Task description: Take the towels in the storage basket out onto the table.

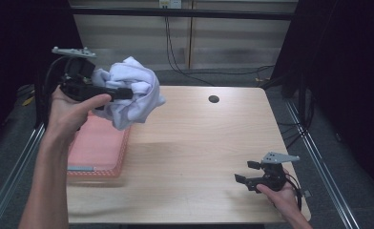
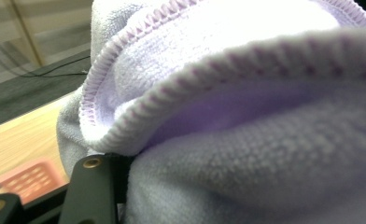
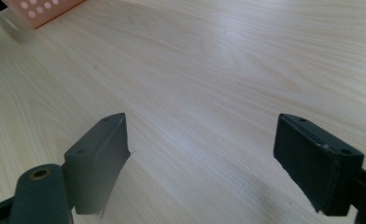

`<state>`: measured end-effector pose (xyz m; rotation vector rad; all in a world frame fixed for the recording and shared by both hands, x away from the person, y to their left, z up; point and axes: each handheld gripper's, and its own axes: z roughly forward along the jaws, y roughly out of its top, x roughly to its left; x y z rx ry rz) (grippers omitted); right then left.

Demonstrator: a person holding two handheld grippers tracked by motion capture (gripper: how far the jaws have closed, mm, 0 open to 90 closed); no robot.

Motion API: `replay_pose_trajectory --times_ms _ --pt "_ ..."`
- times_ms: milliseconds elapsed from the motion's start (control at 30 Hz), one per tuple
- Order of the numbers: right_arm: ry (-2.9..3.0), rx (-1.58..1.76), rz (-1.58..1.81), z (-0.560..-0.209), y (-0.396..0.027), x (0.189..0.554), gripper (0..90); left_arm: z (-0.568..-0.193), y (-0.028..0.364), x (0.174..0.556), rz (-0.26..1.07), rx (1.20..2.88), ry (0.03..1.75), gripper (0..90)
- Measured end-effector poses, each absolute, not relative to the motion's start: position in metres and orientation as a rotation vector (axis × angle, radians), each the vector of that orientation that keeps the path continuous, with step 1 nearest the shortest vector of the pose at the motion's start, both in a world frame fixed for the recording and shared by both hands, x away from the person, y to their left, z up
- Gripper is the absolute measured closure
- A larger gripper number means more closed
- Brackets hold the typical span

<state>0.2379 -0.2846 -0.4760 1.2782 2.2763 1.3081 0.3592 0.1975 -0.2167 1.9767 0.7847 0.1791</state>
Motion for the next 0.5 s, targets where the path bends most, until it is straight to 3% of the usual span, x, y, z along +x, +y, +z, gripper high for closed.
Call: replay_pose_trajectory --times_ms 233,500 --pt "2.273 1.275 1.311 -0.476 -0.286 0.238 17.6 -0.234 0.156 0.364 0.111 2.010 0.733 40.3" --pt "2.261 1.280 1.314 -0.475 -0.290 0.238 18.0 -0.282 0.095 0.364 0.028 2.094 0.677 39.6"
